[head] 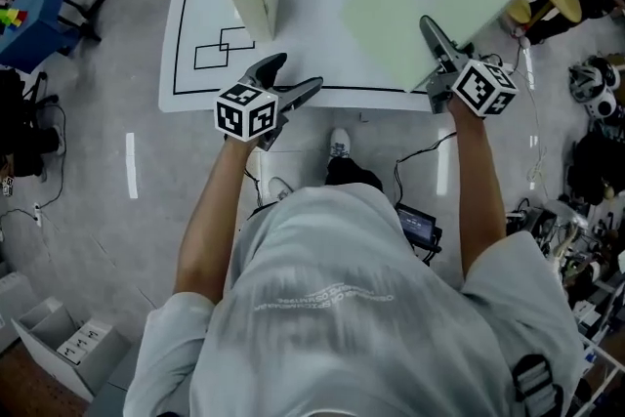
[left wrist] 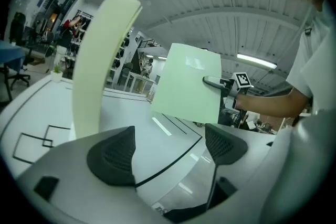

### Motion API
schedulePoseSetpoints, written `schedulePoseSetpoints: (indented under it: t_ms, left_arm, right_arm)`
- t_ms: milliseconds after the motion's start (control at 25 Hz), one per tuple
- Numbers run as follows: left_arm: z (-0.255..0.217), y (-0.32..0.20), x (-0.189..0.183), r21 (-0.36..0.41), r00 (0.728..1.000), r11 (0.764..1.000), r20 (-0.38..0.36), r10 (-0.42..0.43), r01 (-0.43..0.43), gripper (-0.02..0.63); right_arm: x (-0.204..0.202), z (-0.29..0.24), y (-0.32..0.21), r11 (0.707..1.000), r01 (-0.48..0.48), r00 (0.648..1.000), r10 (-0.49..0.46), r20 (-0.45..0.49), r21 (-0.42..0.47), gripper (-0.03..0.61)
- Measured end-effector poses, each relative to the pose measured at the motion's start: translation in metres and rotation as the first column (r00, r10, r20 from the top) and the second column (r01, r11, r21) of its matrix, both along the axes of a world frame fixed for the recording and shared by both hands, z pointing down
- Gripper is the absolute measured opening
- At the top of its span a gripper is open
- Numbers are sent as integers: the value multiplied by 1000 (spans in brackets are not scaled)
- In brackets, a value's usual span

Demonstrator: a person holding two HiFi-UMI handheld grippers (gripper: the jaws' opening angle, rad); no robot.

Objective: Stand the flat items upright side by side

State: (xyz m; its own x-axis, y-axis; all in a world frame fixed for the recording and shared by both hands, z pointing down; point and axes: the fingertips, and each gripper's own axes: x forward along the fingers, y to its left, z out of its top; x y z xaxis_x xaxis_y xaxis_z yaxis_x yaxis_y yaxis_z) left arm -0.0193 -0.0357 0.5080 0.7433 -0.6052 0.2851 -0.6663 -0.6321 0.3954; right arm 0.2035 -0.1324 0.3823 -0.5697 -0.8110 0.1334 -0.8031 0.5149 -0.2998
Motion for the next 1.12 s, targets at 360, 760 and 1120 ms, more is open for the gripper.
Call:
schedulePoseSetpoints:
  t_ms: [360,760,1120]
  left_arm:
    - [-56,37,-131,175,989,983,132,-73,49,408]
    - [-80,-23,-175,231,968,970,215,-129,78,408]
    - [-62,-89,-154,196,967,981,253,-42,-8,408]
  right_arm:
    - [-99,-17,39,987,-118,981,132,-144,106,295]
    - [-169,24,-12,975,-175,942,207,-266,138,296]
    - [-203,49,-72,962,-201,941,243,-235,187,297]
